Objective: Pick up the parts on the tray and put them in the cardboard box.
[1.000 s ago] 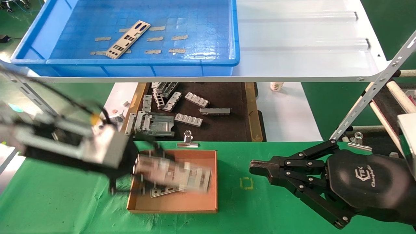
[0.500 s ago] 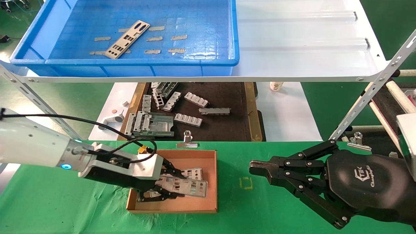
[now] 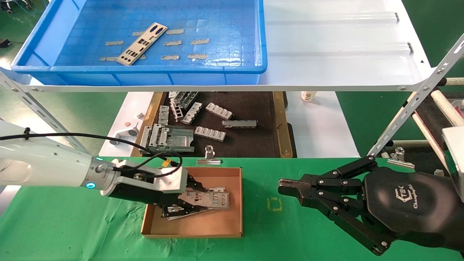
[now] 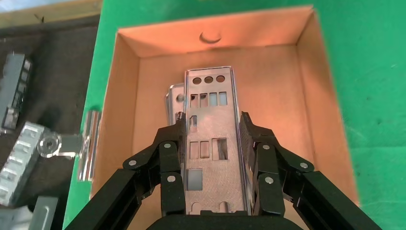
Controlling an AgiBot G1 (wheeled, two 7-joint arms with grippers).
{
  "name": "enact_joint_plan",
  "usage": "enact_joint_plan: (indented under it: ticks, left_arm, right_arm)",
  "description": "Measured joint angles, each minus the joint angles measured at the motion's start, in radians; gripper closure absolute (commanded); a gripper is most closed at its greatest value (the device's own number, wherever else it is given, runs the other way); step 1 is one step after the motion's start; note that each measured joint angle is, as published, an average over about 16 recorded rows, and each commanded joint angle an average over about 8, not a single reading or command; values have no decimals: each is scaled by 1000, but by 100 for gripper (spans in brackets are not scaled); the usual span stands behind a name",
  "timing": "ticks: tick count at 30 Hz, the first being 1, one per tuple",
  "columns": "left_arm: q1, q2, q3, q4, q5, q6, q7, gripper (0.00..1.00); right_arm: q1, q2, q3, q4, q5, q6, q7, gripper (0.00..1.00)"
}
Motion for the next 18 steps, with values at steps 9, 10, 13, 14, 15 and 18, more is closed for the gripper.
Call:
enact_joint_plan:
  ticks: [9,10,13,14,15,18]
  left_arm:
    - [-6,34,-4,88,-3,-12,46,32]
    - [-7,37,-5,96,-3,-12,51,25]
    - [-10,44,-6,119,-4,-13,64,6]
    - [-11,47,-6,127,-4,-14,68,3]
    - [-12,49,-7,134,-5,-14,72,1]
    - [-13,55,-8,154,-6,-16,83,0]
  right_arm:
    - [0,0,0,0,0,0,0,100]
    - [0,0,0,0,0,0,0,100]
    - [0,0,0,0,0,0,0,100]
    - [0,0,0,0,0,0,0,100]
    - [0,0,0,0,0,0,0,100]
    - [0,0,0,0,0,0,0,100]
